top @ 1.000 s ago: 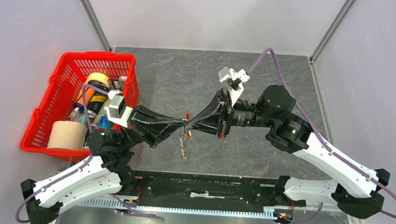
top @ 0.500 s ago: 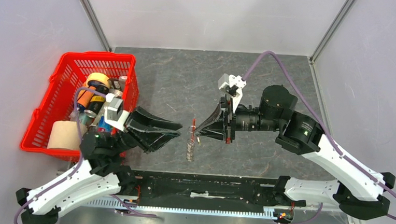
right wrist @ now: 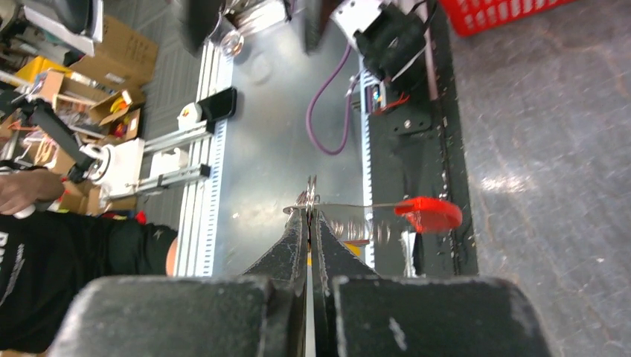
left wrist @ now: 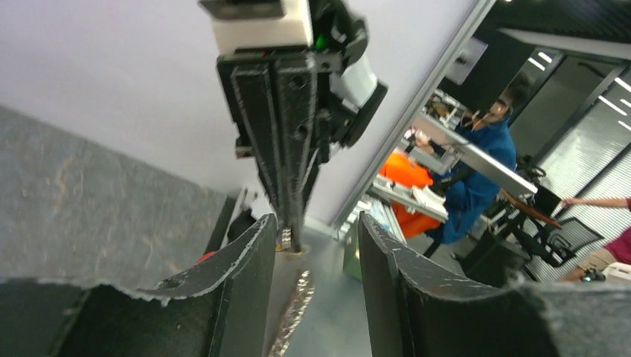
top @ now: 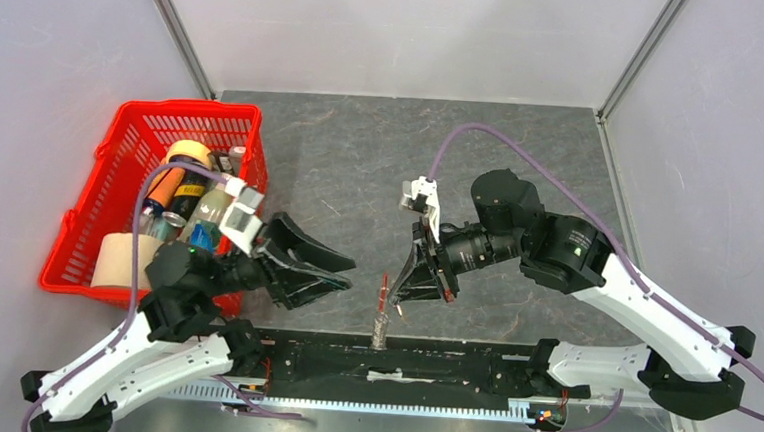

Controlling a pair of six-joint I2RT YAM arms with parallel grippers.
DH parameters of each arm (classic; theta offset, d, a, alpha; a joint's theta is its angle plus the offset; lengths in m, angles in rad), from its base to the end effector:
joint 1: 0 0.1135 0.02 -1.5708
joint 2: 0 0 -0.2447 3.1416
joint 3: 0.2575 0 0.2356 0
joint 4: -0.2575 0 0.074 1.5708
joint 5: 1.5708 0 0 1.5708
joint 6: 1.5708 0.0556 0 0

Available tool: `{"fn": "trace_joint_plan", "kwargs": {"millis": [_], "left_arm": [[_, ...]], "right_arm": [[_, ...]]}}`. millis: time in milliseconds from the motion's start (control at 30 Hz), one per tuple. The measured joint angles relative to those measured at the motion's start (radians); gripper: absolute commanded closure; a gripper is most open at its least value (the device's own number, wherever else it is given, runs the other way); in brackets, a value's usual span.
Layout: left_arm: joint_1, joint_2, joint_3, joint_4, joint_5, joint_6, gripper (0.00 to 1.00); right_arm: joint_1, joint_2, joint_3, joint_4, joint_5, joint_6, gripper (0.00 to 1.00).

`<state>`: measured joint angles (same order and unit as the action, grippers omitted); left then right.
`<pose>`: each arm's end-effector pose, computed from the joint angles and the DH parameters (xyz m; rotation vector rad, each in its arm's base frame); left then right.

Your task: Put the keys on the keyring

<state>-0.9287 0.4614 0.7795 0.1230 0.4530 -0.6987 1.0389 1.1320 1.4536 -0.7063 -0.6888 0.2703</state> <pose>0.0468 -0.1032 0.4036 0.6063 1.2122 -1.6625 0.0819 0.2089 0.4201 -1.2751 1.7804 1.4792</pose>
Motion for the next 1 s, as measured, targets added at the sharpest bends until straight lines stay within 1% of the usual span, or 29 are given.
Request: {"fn": "trace_joint_plan", "kwargs": {"millis": [167,400,733,1000], "left_arm": [[0.000,0.077,-0.001,-0.091,0.043,0.000,0.44],[0.000,0.140,-0.001,-0.160,0.113,0.000,0.45],[0.000,0.188,-0.024,-0.175,0.191,0.000,0.48],[0.000,0.223,-0.040,-0.182,0.214,0.000,0.54]], "right_arm": [[0.000,0.008,-0.002,-0.060,-0.059,-0.005,1.00],[0.000,0.016,-0.020,-0.123,-0.061,-0.021,1.00],[0.000,0.061,-0.066,-0.149,-0.036,-0.036,1.00],[0.000,0.081,-0.066,-0.147,-0.030,-0.036,1.00]]}}
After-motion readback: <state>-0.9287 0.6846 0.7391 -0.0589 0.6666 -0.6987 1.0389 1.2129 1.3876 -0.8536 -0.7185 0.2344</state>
